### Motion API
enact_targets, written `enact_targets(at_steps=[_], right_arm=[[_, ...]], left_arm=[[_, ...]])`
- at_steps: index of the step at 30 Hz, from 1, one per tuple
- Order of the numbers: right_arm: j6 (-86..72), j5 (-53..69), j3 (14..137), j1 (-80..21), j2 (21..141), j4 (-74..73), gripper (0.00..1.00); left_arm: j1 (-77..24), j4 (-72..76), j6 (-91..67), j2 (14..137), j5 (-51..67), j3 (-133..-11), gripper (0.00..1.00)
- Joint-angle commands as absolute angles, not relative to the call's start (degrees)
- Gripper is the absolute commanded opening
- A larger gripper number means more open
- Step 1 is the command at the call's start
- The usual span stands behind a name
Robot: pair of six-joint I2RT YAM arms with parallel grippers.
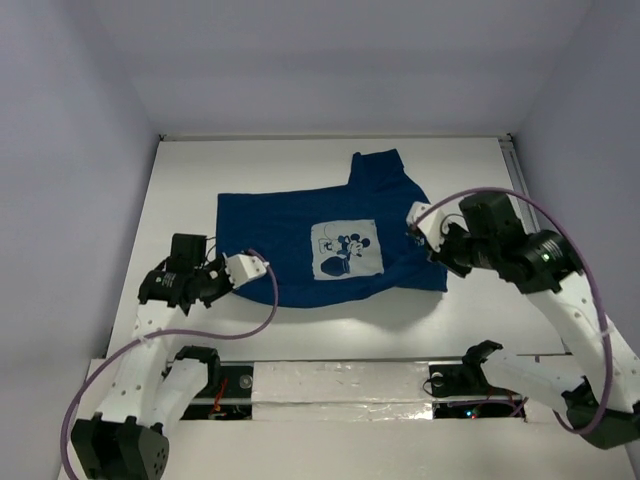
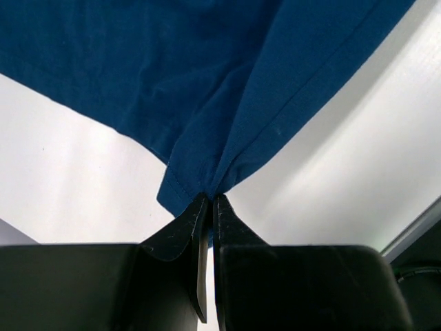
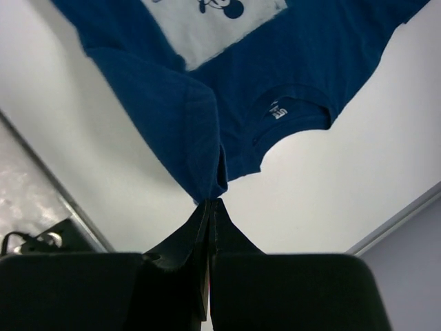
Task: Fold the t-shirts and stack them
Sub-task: Fold the flattened tshirt in 1/3 of the way
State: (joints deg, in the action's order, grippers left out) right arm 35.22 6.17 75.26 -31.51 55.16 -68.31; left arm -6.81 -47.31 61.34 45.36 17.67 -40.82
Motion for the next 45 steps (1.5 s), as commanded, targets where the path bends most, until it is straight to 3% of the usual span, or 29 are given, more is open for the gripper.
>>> enact_targets(at_steps=[1,15,27,45], right_arm=[[38.0,2.6,75.5,-31.2,58.7,-58.5,0.0],[40.8,-5.6,79.1,-29.6,75.7,-47.2,0.0],[42.9,-6.0,89.5,-21.1,85.2,-42.8,0.0],[44.2,-3.9,95.0,-20.0,99.3,-42.8,0.0]], left_arm=[[-7.0,-43.2,59.7,47.8,17.1,-40.8,0.0],[-7.0,-23.5,51.8,61.1,6.9,-41.0,0.0],[-7.0,-21.3,50.6,74.3,8.8,-46.9,0.0],[-7.0,-15.6,47.4,90.1,5.8,-54.8,0.06]])
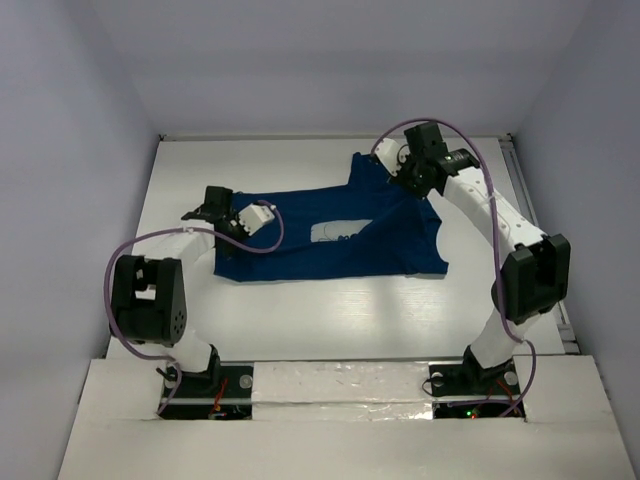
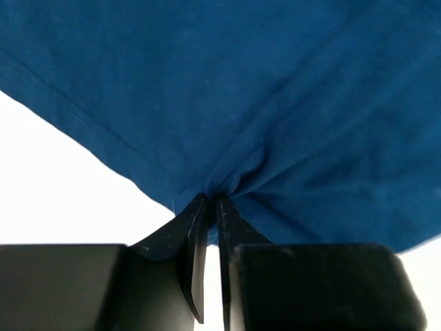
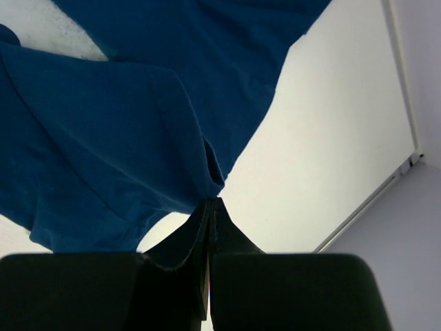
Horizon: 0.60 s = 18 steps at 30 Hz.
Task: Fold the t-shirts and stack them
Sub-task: Fold the flattened tshirt in 1/3 of the way
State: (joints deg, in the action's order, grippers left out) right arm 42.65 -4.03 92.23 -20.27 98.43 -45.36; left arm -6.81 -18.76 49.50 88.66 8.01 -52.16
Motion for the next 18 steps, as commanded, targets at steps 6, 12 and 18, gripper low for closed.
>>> enact_targets(at_steps=[6,12,18], right_arm=[[44.3,-5.3,96.0,-20.0,103.3,-40.8,0.0],[43.8,-9.5,97.2,-20.0,108.2,-39.6,0.0],[41.7,-15.8,99.7,-20.0,113.7,-38.8,0.0]], left_arm=[[-7.0,-13.3,42.5,95.4,2.7,-58.3,0.15],[-7.0,-13.6,40.8,98.5,2.1,-61.4,0.16],[-7.0,-15.6,41.2,99.8,0.9,-62.8,0.19]])
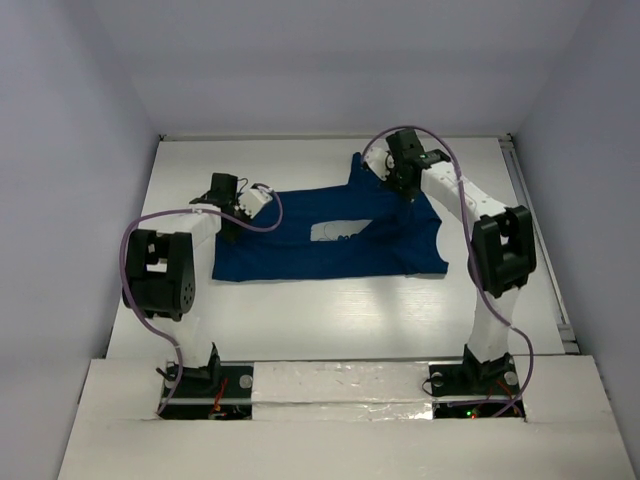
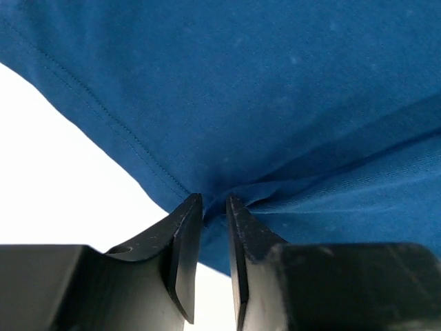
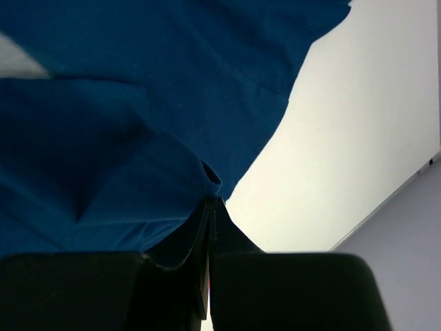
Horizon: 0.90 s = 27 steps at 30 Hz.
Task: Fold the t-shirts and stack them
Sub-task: Fold the flattened tshirt in 1/3 of the way
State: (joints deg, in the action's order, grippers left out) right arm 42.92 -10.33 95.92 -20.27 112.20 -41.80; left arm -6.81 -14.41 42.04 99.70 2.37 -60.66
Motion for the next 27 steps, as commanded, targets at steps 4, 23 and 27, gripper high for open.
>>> enact_targets(at_steps=[4,23,27], right_arm=[[40.4,-22.9,101.3,-20.0,118.5,-38.3,0.02],[35.0,-33.5,108.8,-20.0,125.4,-38.3,0.32],[33.5,-30.0,111.4,-20.0,124.0,-39.4,0.3]], left_arm=[[-7.0,-16.3,41.6,100.3,0.5,-62.6,0.22],[-7.0,-15.9,41.1,97.3,1.4,-58.8,0.18],[-7.0,-15.8,41.1,96.9,1.3,-58.2,0.16]])
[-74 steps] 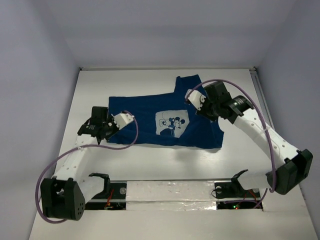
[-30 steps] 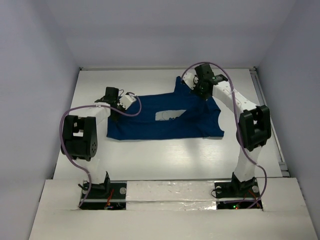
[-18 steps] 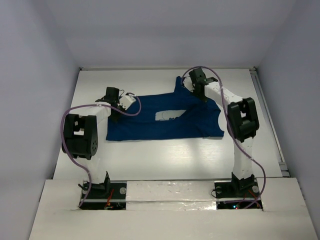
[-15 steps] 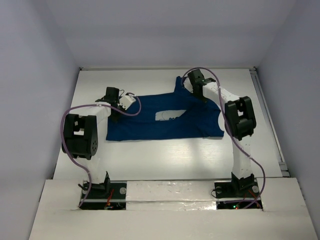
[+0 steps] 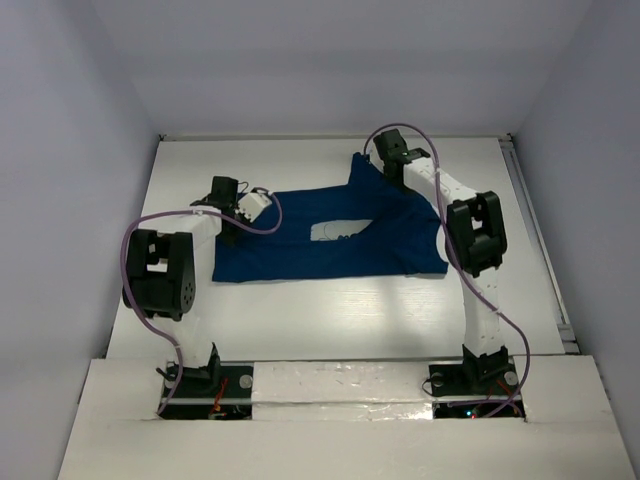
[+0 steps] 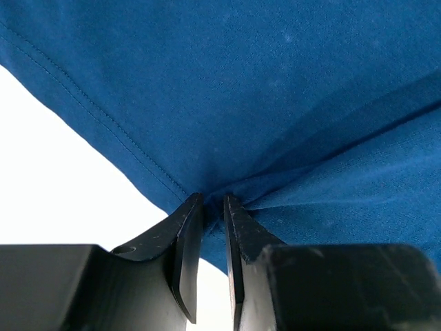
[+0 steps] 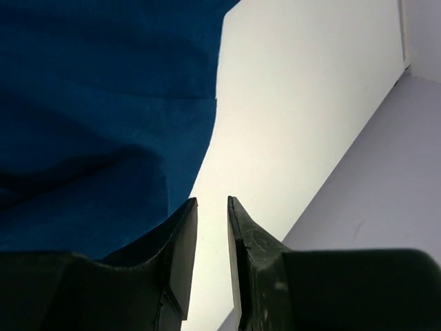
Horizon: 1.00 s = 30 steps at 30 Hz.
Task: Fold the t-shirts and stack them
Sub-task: Fold the flattened tshirt in 1/3 of the way
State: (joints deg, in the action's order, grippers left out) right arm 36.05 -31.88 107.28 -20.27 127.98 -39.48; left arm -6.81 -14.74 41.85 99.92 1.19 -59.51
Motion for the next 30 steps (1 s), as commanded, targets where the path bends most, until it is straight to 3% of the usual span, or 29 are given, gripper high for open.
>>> enact_targets(at_steps=[1,9,19,30], right_arm=[[33.1,-29.4,112.1,-20.0,124.0,-42.4,0.3],[32.1,-17.9,109.8,-20.0,120.9,-52.9,0.48],[29.7,-9.7,111.5,-20.0,124.4,-61.5,0.5],[30.9,-10.9,110.9,-20.0,127.2,-59.4,0.5]], left_arm=[[-7.0,-15.6,41.1,96.9,1.1,-58.0,0.16],[-7.0,-15.4,41.3,95.6,1.4,-56.6,0.16],[-7.0,-16.0,41.3,94.6,2.1,-56.4,0.16],[-7.0,-16.5,40.9,93.7,3.9,-57.0,0.16]])
